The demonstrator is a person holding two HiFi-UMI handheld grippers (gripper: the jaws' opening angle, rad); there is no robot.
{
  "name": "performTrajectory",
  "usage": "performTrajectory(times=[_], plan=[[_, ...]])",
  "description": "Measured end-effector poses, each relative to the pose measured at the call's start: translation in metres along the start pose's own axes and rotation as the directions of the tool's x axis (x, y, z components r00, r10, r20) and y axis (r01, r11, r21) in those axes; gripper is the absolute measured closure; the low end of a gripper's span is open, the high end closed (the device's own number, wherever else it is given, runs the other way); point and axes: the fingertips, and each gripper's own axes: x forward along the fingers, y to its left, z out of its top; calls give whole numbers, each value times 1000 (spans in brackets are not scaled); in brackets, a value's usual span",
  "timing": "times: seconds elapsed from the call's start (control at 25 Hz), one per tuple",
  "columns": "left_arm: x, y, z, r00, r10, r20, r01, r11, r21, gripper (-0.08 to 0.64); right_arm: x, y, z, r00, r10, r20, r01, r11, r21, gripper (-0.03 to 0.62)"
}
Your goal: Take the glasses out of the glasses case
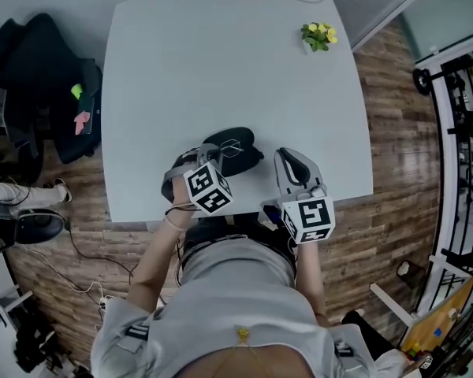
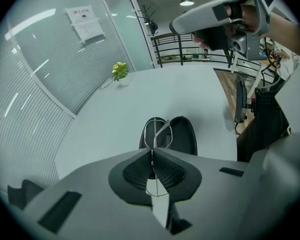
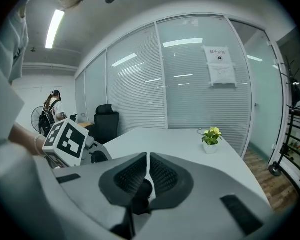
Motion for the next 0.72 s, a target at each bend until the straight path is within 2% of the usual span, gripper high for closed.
performTrajectory(times=[0.72], plan=[[-48,0,18,1000,-29,-4,29,998,50,529,-12,11,22,998,23,55,-21,999,-47,571]])
